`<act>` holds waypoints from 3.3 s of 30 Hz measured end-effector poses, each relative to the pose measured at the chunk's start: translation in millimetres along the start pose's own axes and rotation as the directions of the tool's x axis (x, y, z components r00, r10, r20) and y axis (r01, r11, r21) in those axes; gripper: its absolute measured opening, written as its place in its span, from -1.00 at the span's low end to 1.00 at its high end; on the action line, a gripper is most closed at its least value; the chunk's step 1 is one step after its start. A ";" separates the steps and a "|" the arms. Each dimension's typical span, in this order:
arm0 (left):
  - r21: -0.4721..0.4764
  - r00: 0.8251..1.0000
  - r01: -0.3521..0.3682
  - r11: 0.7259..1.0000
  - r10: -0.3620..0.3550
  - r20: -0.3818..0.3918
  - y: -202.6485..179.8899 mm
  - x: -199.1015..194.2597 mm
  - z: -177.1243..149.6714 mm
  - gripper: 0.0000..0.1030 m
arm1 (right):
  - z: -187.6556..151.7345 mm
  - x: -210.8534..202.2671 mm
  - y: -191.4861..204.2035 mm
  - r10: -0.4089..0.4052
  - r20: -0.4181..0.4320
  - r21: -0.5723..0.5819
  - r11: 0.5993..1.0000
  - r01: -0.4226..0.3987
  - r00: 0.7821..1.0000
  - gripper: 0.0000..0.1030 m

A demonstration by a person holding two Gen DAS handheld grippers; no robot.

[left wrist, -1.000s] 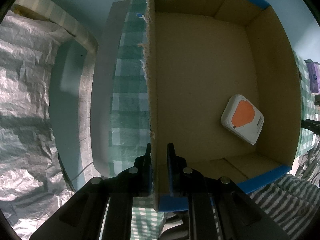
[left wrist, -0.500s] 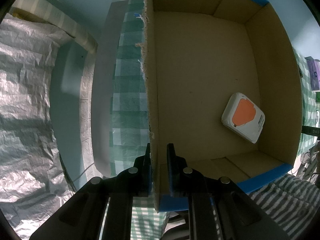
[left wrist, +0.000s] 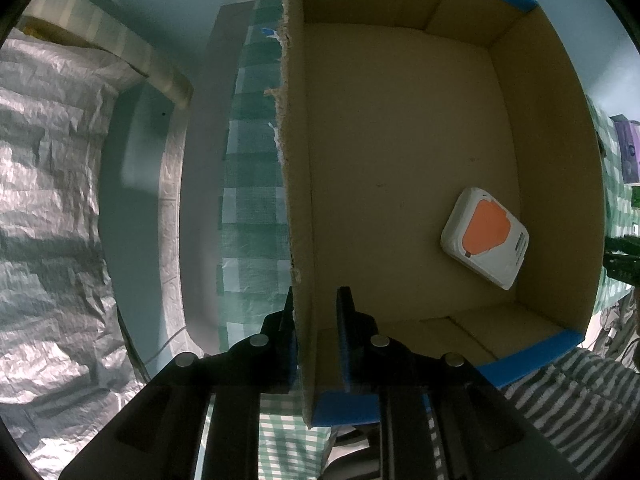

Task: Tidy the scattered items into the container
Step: 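Move the right gripper to the black charger and close on it, then lift the black charger with the right gripper and carry it over the box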

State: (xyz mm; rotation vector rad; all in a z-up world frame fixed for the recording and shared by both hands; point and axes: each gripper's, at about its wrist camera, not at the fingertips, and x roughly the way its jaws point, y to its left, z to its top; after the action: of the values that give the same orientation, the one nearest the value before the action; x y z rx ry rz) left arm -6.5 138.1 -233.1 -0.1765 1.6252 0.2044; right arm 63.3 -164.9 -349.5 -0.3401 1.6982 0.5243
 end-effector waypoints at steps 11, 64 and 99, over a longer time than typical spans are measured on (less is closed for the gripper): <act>0.005 1.000 -0.001 1.000 0.001 0.003 -0.5 -0.1 -0.1 -0.69 | 8.5 -4.8 17.2 -0.105 0.062 -0.140 0.984 0.112 0.993 -0.20; 0.027 1.000 0.001 1.000 -0.001 0.010 -1.7 0.3 -1.7 -0.66 | 2.3 -135.0 32.8 0.042 0.193 -0.139 0.990 -0.015 0.980 -0.21; 0.024 1.000 -0.006 1.000 0.006 0.001 -2.7 1.6 -2.1 -0.66 | 100.8 -89.8 221.3 0.020 0.182 -0.492 0.867 0.073 0.983 -0.21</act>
State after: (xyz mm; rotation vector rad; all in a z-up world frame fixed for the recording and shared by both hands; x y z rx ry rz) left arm -8.1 135.0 -234.7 -0.1532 1.6268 0.1890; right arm 55.2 70.3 -241.0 -0.6661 1.3599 0.9488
